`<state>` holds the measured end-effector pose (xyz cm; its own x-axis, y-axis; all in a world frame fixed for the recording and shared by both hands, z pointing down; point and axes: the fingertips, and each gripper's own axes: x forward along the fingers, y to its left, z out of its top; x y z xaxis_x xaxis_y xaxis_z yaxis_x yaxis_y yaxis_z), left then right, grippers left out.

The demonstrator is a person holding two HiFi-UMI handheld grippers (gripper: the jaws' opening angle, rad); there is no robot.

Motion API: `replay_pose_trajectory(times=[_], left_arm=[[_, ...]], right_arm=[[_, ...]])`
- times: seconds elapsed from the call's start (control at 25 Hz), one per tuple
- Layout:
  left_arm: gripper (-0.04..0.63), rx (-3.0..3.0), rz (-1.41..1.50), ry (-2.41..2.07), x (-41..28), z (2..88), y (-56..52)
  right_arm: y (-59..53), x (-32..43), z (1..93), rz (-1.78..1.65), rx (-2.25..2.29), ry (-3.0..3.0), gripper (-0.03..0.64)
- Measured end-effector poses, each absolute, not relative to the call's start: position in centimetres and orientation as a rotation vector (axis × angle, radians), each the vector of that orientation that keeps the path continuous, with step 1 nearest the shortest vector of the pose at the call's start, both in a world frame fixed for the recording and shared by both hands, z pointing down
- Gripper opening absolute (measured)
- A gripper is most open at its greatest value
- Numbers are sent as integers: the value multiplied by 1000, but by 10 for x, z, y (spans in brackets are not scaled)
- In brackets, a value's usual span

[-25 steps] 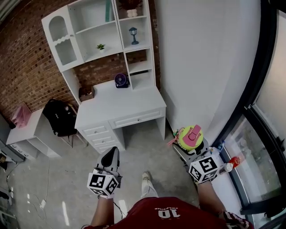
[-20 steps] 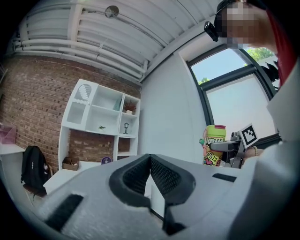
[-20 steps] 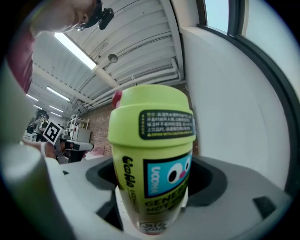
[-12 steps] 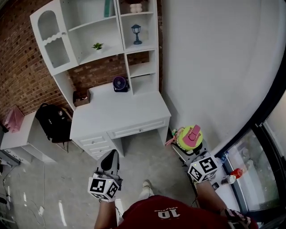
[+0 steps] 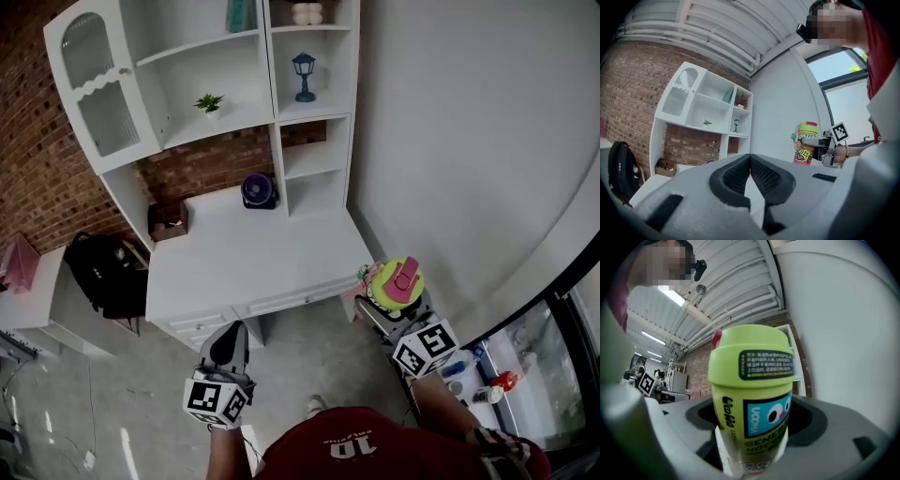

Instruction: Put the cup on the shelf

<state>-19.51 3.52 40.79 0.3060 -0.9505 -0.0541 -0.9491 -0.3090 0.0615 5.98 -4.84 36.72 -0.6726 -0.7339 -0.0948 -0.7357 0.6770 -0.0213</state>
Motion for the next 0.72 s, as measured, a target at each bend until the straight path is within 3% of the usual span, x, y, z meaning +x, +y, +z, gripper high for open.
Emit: replay_pose_trajectory(times=[0.72], left_arm=[[-6, 2478, -145, -1741, -227, 451, -28]], right_arm=[[-122, 38, 374, -37, -1345, 2837, 403]])
